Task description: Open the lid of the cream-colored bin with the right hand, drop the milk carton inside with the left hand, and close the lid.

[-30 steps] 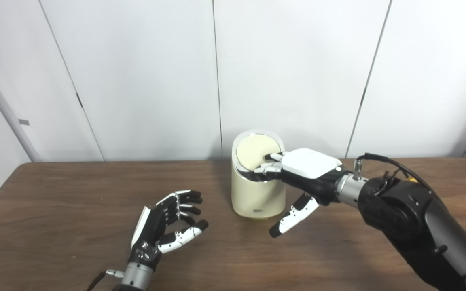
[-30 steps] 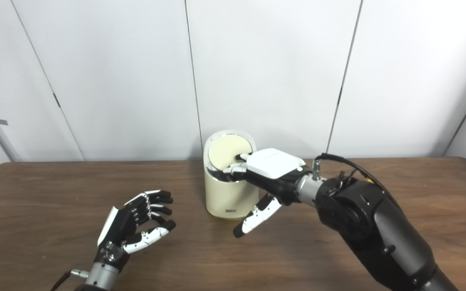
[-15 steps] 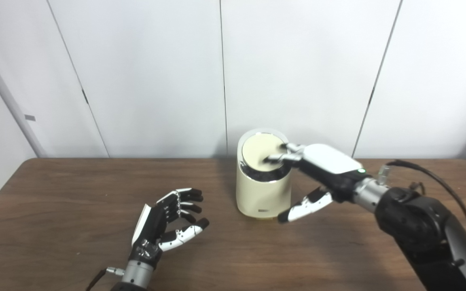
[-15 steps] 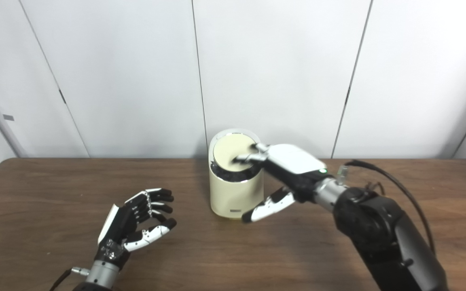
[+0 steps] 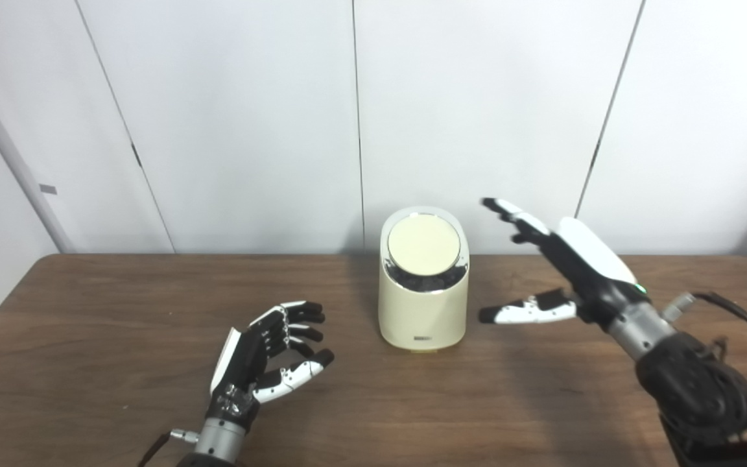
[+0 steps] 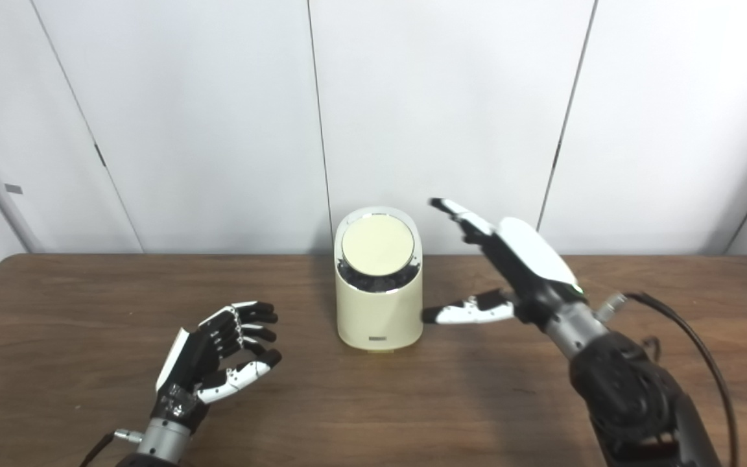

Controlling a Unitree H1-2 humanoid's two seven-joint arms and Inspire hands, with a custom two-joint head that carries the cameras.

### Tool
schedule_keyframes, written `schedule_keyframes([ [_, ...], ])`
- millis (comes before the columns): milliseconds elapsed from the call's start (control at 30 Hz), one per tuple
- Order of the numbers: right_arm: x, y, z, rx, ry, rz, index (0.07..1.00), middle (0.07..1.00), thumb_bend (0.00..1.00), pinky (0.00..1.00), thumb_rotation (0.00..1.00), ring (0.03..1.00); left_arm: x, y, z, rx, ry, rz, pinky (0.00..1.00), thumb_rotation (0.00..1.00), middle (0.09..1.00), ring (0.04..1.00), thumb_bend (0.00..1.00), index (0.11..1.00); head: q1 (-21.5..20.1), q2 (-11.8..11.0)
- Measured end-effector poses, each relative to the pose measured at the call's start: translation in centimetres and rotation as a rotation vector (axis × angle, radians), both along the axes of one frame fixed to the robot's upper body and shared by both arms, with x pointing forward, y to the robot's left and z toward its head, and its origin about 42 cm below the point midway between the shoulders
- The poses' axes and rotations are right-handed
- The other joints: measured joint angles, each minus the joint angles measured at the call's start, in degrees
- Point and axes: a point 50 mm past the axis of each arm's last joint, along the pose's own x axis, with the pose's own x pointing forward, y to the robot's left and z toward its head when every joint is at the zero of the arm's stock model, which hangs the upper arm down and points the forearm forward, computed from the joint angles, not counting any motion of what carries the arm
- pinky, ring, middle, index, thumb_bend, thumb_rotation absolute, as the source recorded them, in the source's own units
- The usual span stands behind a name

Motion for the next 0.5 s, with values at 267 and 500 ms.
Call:
schedule_keyframes([
  [267, -1.2, -1.2, -4.7, 0.145, 0.14, -0.051, 0.927, 0.899, 0.76, 0.68, 0.26, 0.826, 0.0, 0.0, 0.0, -0.006, 0.001, -0.02, 0.48, 0.11, 0.699, 0.607, 0.64, 0.725, -0.61, -0.35],
  [500, -2.1, -0.9, -6.9, 0.249, 0.157, -0.043, 0.883, 0.848, 0.75, 0.63, 0.18, 0.785, 0.0, 0.1, 0.0, -0.016, 0.0, -0.029, 0.48, 0.14, 0.71, 0.622, 0.67, 0.731, -0.88, -0.26],
])
